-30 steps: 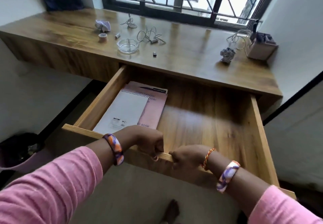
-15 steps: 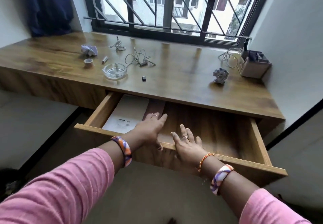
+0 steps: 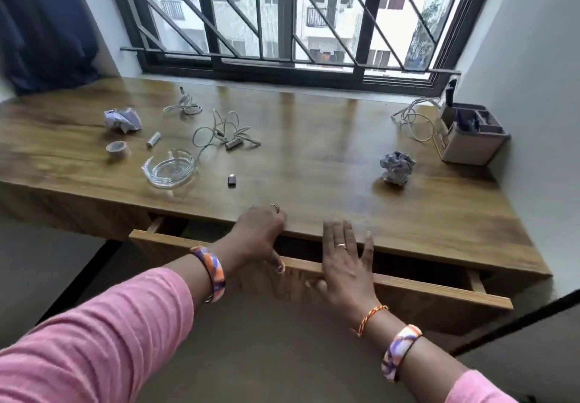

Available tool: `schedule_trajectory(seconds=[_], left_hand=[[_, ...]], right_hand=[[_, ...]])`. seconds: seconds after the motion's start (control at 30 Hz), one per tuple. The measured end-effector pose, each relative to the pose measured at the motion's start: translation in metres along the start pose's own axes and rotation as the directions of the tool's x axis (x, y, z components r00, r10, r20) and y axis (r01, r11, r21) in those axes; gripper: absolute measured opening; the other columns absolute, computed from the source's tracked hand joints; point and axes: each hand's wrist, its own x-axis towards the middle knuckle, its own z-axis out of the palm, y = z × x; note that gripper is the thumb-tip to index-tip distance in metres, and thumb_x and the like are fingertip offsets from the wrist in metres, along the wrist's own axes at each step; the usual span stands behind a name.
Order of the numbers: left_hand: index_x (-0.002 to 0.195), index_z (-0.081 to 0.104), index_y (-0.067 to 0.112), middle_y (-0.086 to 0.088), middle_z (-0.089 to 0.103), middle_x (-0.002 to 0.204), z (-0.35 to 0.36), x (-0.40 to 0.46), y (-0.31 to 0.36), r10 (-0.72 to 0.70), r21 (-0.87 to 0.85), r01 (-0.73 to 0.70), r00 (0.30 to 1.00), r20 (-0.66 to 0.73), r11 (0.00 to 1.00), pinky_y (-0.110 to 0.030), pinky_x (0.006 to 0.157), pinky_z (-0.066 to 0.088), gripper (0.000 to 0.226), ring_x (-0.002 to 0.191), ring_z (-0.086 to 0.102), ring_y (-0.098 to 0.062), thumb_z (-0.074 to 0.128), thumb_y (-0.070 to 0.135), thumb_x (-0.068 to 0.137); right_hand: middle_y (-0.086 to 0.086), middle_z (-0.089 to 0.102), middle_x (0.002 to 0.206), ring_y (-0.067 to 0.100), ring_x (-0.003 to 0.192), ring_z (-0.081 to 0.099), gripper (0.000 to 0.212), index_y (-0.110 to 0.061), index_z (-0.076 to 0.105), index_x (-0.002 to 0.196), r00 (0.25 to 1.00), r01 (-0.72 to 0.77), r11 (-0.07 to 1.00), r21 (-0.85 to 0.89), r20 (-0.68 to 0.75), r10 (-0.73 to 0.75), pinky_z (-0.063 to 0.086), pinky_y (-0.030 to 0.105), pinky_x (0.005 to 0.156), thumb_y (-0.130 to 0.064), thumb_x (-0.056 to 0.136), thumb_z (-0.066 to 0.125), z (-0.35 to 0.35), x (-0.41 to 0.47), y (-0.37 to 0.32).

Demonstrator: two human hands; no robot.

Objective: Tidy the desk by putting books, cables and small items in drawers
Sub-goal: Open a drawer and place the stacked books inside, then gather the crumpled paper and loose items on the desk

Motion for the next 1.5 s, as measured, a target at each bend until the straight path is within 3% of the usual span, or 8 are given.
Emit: schedule_trajectory(seconds=[0.13, 0.33, 0.43, 0.63, 0.93, 1.03, 1.2, 1.5], left_hand=[[0.106, 0.052, 0.014, -0.005, 0.055, 0.108, 0.004, 0.006, -0.009, 0.008, -0.028, -0.009, 0.998, -0.057, 1.000, -0.034, 0.077, 0.048, 0.060, 0.098, 0.055, -0.023, 0.073, 0.053, 0.066], [0.106, 0.054, 0.007, -0.011, 0.059, 0.106, 0.001, 0.015, 0.004, 0.028, 0.171, -0.011, 0.995, -0.094, 0.985, -0.036, 0.073, 0.051, 0.046, 0.100, 0.058, -0.030, 0.069, 0.037, 0.076], [0.078, 0.061, 0.007, -0.010, 0.064, 0.074, 0.003, 0.014, -0.001, 0.018, 0.196, -0.008, 0.999, -0.051, 0.981, -0.030, 0.045, 0.051, 0.053, 0.067, 0.065, -0.028, 0.087, 0.039, 0.045], [0.111, 0.050, 0.009, -0.009, 0.056, 0.115, -0.003, 0.020, 0.007, -0.039, 0.206, 0.052, 0.997, -0.069, 0.977, -0.035, 0.081, 0.048, 0.049, 0.109, 0.055, -0.027, 0.066, 0.042, 0.078], [0.111, 0.061, 0.006, -0.010, 0.062, 0.114, -0.031, 0.044, 0.037, -0.042, 0.347, -0.015, 0.987, 0.156, 0.938, -0.038, 0.074, 0.053, 0.043, 0.106, 0.061, -0.029, 0.070, 0.032, 0.078], [0.108, 0.062, 0.004, -0.011, 0.064, 0.111, -0.050, 0.060, 0.044, -0.011, 0.356, -0.112, 0.945, 0.326, 0.928, -0.037, 0.076, 0.051, 0.049, 0.104, 0.061, -0.030, 0.073, 0.038, 0.074], [0.059, 0.050, 0.011, 0.004, 0.053, 0.042, -0.062, 0.115, 0.065, 0.077, 0.025, -0.129, 0.724, 0.685, 0.991, -0.024, 0.048, 0.043, 0.037, 0.037, 0.053, -0.006, 0.061, 0.034, 0.087], [0.067, 0.056, 0.008, -0.001, 0.054, 0.060, -0.131, 0.241, 0.109, 0.361, -0.148, -0.340, 0.738, 0.571, 0.929, -0.020, 0.053, 0.042, 0.027, 0.051, 0.049, -0.009, 0.053, 0.021, 0.090]], right_hand=[[0.017, 0.063, 0.104, 0.035, 0.094, 0.060, 0.092, -0.002, 0.062, 0.111, 0.997, 0.053, 0.995, -0.090, -0.054, -0.058, 0.046, 0.046, 0.086, -0.042, 0.032, 0.085, -0.009, 0.020, 0.001], [0.005, 0.063, 0.079, 0.026, 0.064, 0.057, 0.039, -0.016, 0.063, 0.077, 0.970, 0.130, 0.967, -0.218, -0.174, -0.169, 0.039, 0.032, 0.056, -0.031, 0.048, 0.083, -0.007, 0.044, 0.006], [0.005, 0.064, 0.079, 0.025, 0.064, 0.058, 0.039, -0.016, 0.063, 0.076, 0.951, 0.153, 0.962, -0.228, -0.232, -0.206, 0.040, 0.030, 0.053, -0.032, 0.047, 0.084, -0.008, 0.045, 0.009], [0.002, 0.061, 0.075, 0.023, 0.062, 0.056, 0.034, -0.018, 0.059, 0.071, 0.941, 0.161, 0.961, -0.225, -0.258, -0.218, 0.037, 0.029, 0.052, -0.028, 0.048, 0.082, -0.012, 0.046, 0.010], [-0.004, 0.061, 0.066, 0.017, 0.057, 0.060, 0.036, -0.021, 0.060, 0.061, 0.939, 0.318, 0.947, -0.039, -0.127, -0.321, 0.038, 0.021, 0.042, -0.048, 0.044, 0.077, -0.042, 0.052, 0.028], [0.003, 0.063, 0.088, 0.023, 0.083, 0.063, 0.031, -0.015, 0.065, 0.082, 0.931, 0.359, 0.918, 0.168, 0.002, -0.365, 0.045, 0.029, 0.057, -0.039, 0.064, 0.075, -0.057, 0.062, 0.050], [-0.002, 0.069, 0.098, 0.019, 0.094, 0.063, 0.019, -0.021, 0.067, 0.097, 0.922, 0.209, 0.860, 0.465, 0.198, -0.331, 0.046, 0.023, 0.077, -0.028, 0.080, 0.063, -0.073, 0.098, 0.097], [-0.006, 0.068, 0.089, 0.014, 0.082, 0.063, 0.014, -0.023, 0.069, 0.095, 0.990, 0.015, 0.887, 0.461, 0.116, -0.077, 0.051, 0.029, 0.072, -0.025, 0.082, 0.064, -0.123, 0.165, 0.194]])
